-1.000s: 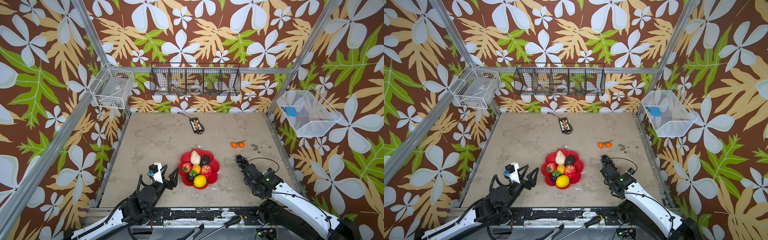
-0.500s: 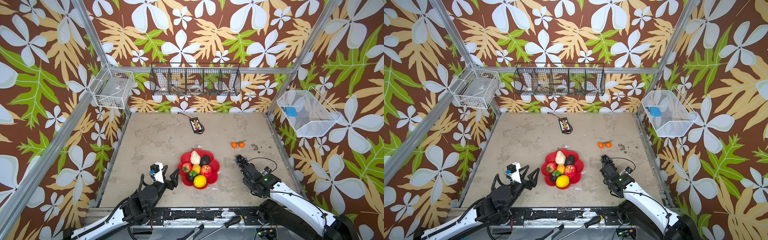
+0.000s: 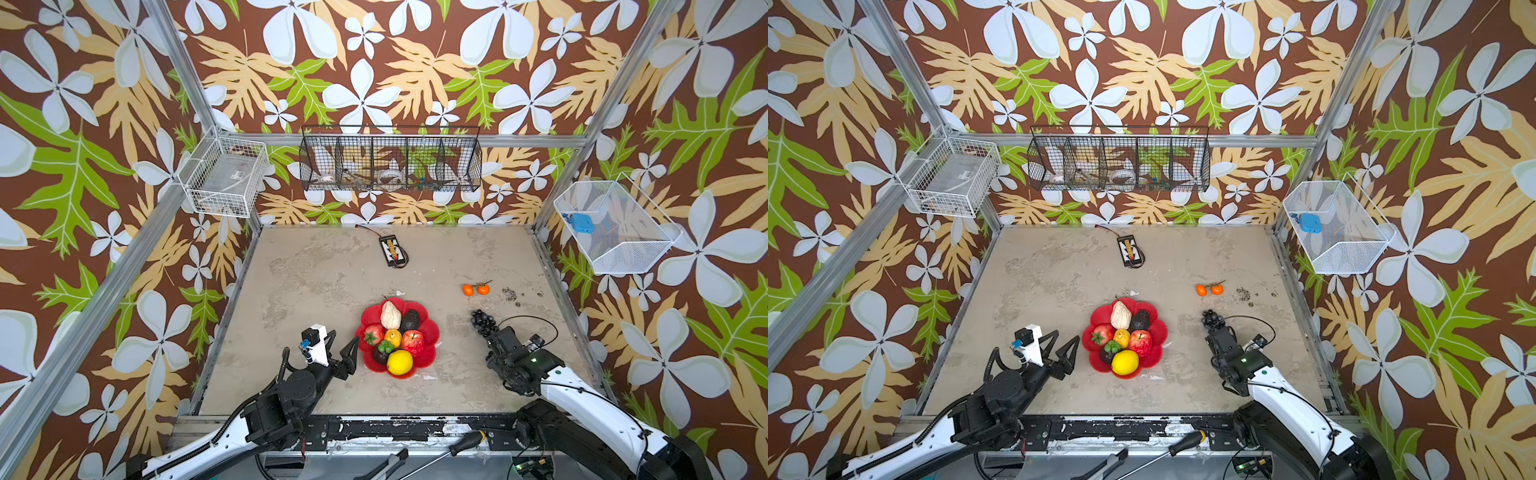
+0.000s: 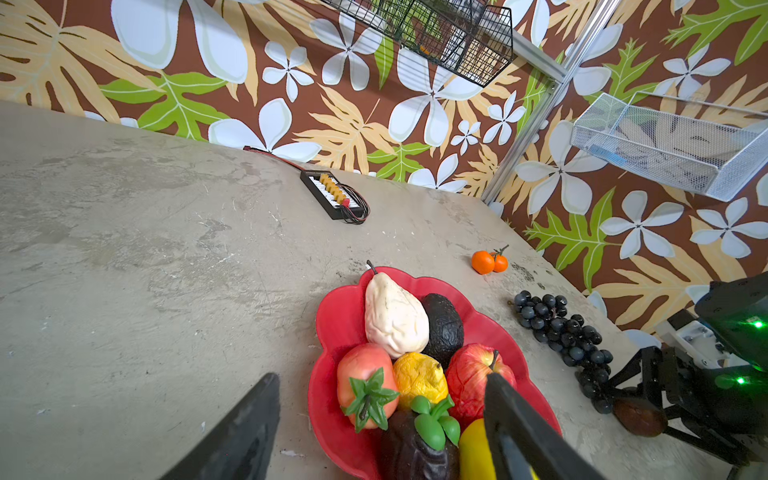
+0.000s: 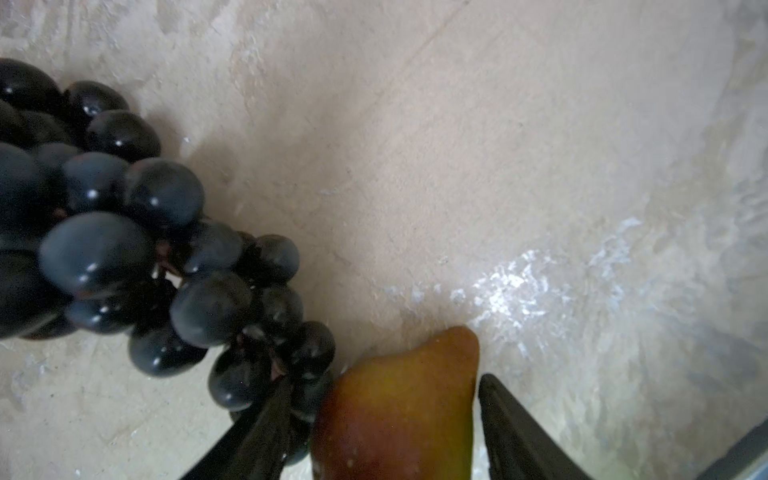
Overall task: Place and organize the fake fruits in the fruit bowl
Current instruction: 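Lower the right gripper and grasp the red-green pear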
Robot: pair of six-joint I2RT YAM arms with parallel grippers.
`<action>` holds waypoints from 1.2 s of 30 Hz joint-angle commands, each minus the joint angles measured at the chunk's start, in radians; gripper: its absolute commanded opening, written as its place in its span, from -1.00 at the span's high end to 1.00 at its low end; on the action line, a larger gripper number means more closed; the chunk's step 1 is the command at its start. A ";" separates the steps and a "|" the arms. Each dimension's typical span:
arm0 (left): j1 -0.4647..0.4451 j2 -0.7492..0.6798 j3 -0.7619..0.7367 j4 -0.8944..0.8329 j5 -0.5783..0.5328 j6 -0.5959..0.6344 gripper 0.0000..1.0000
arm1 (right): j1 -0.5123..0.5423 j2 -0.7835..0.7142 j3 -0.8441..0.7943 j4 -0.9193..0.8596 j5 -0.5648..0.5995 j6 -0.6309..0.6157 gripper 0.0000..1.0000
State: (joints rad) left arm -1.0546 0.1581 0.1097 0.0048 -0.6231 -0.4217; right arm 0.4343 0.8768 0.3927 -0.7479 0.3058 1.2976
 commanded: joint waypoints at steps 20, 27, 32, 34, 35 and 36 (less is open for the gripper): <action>0.000 0.011 -0.002 0.037 -0.012 -0.002 -0.55 | 0.003 -0.078 -0.028 -0.062 -0.103 -0.002 -0.22; 0.000 0.011 -0.001 0.034 -0.012 -0.002 -0.55 | 0.008 -0.098 -0.034 -0.062 -0.108 0.014 -0.20; 0.000 0.007 -0.001 0.031 -0.014 -0.002 -0.55 | 0.007 -0.084 -0.028 -0.065 -0.097 0.009 -0.08; -0.001 0.008 -0.001 0.031 -0.014 -0.002 -0.55 | 0.007 -0.090 -0.025 -0.068 -0.092 0.009 -0.07; 0.000 0.008 -0.001 0.032 -0.013 -0.002 -0.55 | 0.007 -0.094 -0.022 -0.068 -0.086 0.009 -0.07; 0.000 0.008 -0.001 0.032 -0.014 -0.002 -0.55 | 0.008 -0.097 -0.020 -0.070 -0.081 0.009 -0.07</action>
State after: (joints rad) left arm -1.0546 0.1669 0.1097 0.0116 -0.6235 -0.4221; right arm 0.4408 0.7856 0.3645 -0.7883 0.2028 1.3048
